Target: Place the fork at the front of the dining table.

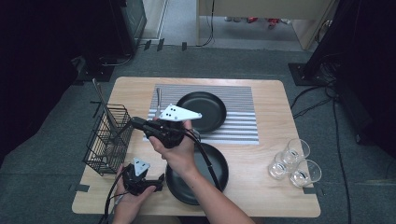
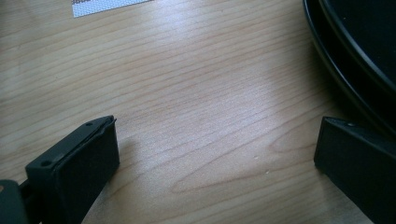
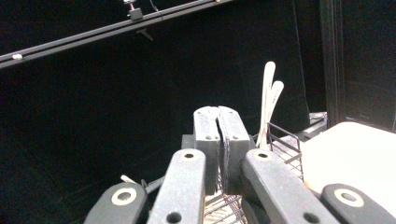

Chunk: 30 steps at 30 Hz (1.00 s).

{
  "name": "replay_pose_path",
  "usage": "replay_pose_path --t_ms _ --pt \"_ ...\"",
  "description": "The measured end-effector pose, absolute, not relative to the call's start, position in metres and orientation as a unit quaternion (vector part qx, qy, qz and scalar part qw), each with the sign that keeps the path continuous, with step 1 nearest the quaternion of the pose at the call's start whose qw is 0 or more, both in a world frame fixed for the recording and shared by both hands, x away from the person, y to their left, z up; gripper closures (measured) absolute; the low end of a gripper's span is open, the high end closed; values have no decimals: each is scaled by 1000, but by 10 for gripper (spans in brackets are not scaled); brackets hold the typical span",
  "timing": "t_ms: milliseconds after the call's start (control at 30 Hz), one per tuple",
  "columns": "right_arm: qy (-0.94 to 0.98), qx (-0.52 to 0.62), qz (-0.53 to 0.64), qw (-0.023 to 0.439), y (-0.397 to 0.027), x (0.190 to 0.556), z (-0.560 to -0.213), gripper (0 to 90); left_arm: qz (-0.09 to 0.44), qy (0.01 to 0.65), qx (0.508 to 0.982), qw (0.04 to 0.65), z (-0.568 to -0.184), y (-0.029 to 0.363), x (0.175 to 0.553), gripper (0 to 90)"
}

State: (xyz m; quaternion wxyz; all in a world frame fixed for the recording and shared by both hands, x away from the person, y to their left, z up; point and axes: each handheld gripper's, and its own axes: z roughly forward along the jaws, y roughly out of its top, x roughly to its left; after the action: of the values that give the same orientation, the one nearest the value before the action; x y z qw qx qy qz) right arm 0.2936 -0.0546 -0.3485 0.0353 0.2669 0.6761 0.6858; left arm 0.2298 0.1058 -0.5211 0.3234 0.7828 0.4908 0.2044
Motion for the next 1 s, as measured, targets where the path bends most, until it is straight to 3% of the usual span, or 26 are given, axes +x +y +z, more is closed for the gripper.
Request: replay_pose_path --t_ms 1000 --pt "658 281 697 46 -95 289 -344 888 205 491 783 322 -521 106 230 0"
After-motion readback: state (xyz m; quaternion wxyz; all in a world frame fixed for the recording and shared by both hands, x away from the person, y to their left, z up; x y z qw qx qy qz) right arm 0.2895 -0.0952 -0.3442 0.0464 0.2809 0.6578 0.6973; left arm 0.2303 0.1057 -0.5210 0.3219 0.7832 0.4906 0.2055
